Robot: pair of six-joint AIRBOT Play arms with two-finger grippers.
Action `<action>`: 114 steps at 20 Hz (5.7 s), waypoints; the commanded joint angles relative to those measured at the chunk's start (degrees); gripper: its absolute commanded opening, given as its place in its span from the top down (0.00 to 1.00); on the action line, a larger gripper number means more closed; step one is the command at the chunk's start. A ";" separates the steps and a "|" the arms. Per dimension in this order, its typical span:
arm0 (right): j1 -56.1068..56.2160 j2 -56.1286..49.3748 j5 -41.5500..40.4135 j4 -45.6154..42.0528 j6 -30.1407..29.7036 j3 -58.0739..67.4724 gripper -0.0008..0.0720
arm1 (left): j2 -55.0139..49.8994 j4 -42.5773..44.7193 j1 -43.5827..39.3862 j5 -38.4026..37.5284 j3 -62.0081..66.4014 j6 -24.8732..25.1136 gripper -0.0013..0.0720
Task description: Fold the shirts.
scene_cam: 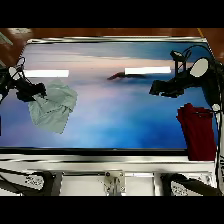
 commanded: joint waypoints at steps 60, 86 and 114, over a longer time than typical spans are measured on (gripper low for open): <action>-11.23 3.69 -0.79 19.02 -15.67 -33.68 0.06 | 3.10 -39.19 -28.35 2.43 -25.53 21.07 0.02; -4.98 -3.21 -23.96 32.87 -9.05 -45.00 0.29 | 3.91 -44.96 -31.78 11.82 -24.96 25.94 0.93; -5.03 29.86 18.99 8.68 2.47 0.15 0.90 | 48.30 -3.13 -16.22 -3.43 13.70 22.88 0.93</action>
